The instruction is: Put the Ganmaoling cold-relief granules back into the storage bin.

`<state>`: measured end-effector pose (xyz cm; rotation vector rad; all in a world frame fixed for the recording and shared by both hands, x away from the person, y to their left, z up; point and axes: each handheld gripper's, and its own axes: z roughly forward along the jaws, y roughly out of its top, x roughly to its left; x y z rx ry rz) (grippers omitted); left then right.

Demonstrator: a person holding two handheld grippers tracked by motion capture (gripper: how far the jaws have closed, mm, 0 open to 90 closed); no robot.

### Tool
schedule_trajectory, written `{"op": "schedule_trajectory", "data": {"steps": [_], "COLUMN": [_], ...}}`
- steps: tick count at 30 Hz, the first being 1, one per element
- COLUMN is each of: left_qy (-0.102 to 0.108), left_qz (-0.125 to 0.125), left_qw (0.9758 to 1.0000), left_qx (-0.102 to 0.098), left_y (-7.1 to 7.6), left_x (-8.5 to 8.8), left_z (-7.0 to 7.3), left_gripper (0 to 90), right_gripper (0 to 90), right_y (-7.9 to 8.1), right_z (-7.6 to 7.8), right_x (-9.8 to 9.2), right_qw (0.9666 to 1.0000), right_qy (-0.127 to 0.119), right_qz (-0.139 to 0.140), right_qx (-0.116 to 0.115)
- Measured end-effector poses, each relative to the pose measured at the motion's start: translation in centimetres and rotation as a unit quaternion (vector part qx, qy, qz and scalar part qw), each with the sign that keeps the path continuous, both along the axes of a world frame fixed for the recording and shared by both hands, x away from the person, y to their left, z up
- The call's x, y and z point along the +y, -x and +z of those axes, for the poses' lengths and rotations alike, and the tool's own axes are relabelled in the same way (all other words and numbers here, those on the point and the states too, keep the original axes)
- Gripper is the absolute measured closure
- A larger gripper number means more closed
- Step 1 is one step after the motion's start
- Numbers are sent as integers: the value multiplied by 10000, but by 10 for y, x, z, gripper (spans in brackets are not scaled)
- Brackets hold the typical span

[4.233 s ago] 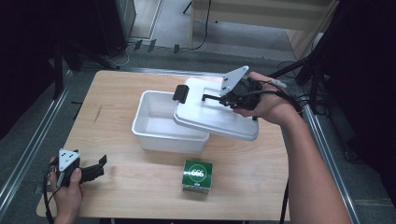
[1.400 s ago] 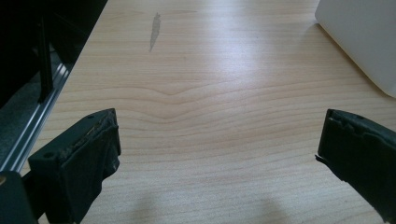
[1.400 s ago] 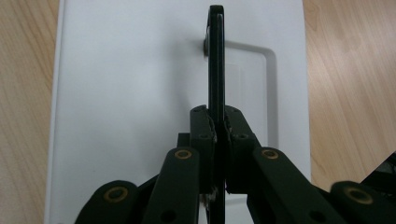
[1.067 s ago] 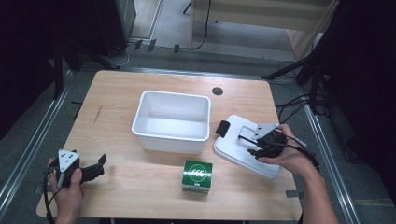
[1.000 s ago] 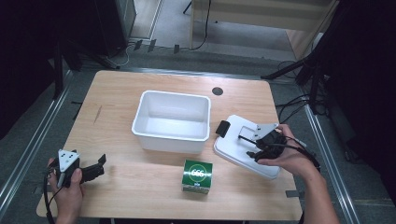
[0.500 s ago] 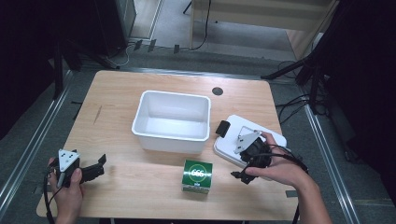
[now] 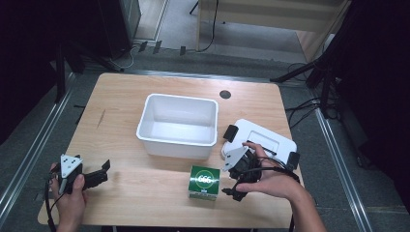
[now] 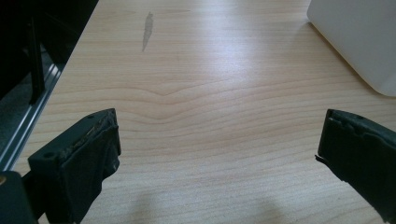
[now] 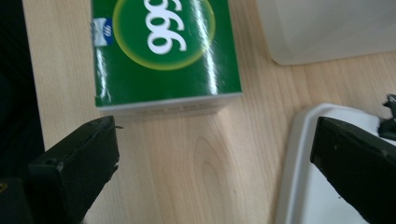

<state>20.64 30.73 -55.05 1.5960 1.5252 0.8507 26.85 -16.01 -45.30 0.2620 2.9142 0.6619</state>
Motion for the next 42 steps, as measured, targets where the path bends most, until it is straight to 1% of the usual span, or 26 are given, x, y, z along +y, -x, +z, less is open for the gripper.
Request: {"op": "schedule_trajectory", "data": {"steps": [4,10,13,16,19,21,25,28,34,37,42], "left_qy": [-6,3,1,13,17,31,36,45,50,57,64], "left_qz": [-25,-37,-41,-46,-63,-63,-70,-81,-89,-88,-86], "left_qw": [10000,10000,10000,10000,10000,10000,10000,10000,9999,9999,9999], "left_qx": [10,27,29,25,27,29,37,34,35,32,26], "left_y": [0,-1,-1,-1,-1,-1,-1,-1,-1,-1,-2], "left_x": [0,0,0,0,0,0,0,0,0,0,0], "left_z": [0,0,0,0,0,0,0,0,0,0,0], "left_gripper": [0,0,0,0,0,0,0,0,0,0,0], "right_gripper": [9,10,11,11,15,38,47,62,87,125,153], "right_y": [2,7,8,8,8,7,6,5,3,2,-1], "right_z": [-3,-6,-7,-9,-11,-13,-16,-19,-23,-25,-26], "right_x": [7,19,24,29,33,36,40,46,53,57,60], "right_qw": [10000,9996,9994,9993,9993,9992,9990,9986,9980,9971,9960], "right_qy": [2,142,112,115,179,205,232,310,380,454,534], "right_qz": [73,213,281,321,306,310,354,358,435,499,537], "right_qx": [53,104,142,158,150,166,176,215,241,357,476]}}
